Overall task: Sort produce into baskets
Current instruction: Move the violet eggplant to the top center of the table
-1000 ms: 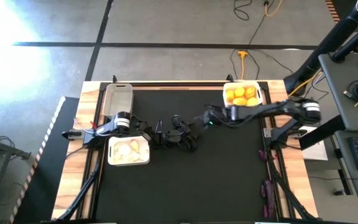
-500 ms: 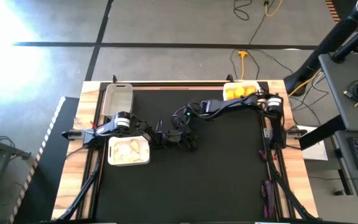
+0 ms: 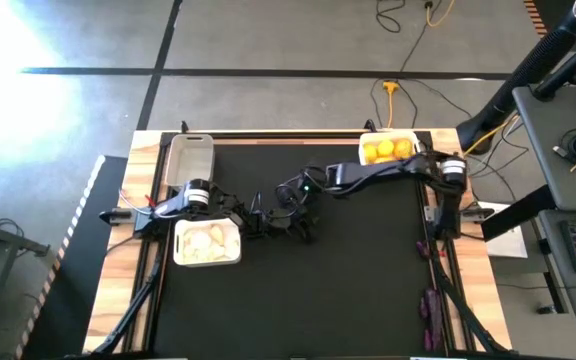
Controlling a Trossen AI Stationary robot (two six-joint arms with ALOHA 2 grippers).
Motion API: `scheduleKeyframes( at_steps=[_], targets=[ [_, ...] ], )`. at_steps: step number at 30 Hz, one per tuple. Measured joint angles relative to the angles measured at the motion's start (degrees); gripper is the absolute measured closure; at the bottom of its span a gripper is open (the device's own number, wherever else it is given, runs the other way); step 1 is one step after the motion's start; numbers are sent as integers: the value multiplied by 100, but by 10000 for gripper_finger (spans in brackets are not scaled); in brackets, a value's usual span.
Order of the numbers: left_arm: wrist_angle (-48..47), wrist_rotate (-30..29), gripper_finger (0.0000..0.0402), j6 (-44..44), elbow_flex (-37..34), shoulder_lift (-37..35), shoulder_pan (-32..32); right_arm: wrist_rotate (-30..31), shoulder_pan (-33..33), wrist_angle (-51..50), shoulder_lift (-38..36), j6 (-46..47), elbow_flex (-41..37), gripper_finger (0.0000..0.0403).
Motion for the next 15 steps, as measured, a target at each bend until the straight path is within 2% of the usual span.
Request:
scheduleKeyframes(
  at_steps=[3,7,11,15],
  targets=[
    [0,-2,125,1,-2,0,0,96,442,-754,-417,175,-1,195],
    [3,-9,125,12,-2,0,0,-184,1308,-2108,-907,1224,-15,191],
    [3,-7,125,4,-4,0,2,-1271,2273,-3224,-1171,2743,-71,192],
    [30,-7,125,-5,-7,2,2,-2854,3070,-3654,-1217,3843,-129,192]
  ],
)
